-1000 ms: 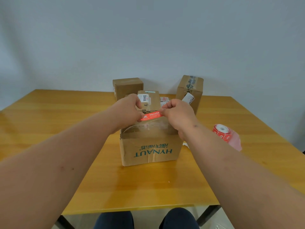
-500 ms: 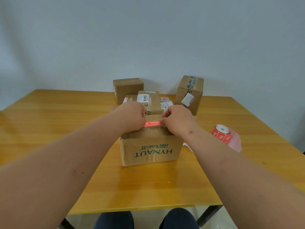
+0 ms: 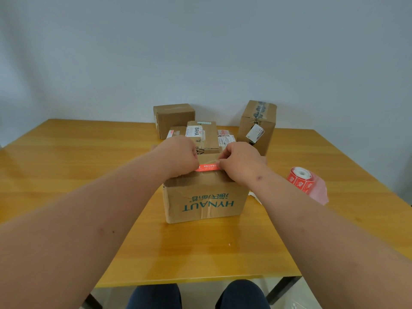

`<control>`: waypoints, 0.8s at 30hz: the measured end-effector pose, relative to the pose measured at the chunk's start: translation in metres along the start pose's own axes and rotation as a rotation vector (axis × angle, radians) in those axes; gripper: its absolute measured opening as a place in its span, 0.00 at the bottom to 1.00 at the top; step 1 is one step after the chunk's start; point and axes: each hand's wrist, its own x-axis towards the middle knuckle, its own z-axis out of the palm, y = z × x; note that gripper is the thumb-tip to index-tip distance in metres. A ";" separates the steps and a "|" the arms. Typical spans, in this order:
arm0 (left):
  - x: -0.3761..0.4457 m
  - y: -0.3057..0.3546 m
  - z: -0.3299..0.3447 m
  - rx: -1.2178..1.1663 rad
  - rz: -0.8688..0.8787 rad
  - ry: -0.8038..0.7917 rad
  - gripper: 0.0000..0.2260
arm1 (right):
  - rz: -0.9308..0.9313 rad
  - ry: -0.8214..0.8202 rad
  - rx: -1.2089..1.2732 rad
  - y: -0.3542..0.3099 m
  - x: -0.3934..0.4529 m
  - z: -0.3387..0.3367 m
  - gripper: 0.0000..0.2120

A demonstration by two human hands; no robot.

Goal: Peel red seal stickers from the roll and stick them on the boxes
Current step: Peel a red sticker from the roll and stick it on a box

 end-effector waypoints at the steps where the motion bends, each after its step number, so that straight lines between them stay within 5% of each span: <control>1: 0.000 0.000 0.000 -0.041 -0.003 -0.002 0.04 | 0.000 -0.003 0.000 0.000 0.000 0.000 0.03; 9: -0.001 -0.001 0.002 -0.334 -0.050 -0.017 0.04 | -0.013 -0.009 0.235 0.002 -0.002 0.001 0.08; 24: 0.007 0.003 0.007 -0.292 -0.058 -0.057 0.03 | -0.073 0.029 0.176 0.006 -0.004 0.001 0.07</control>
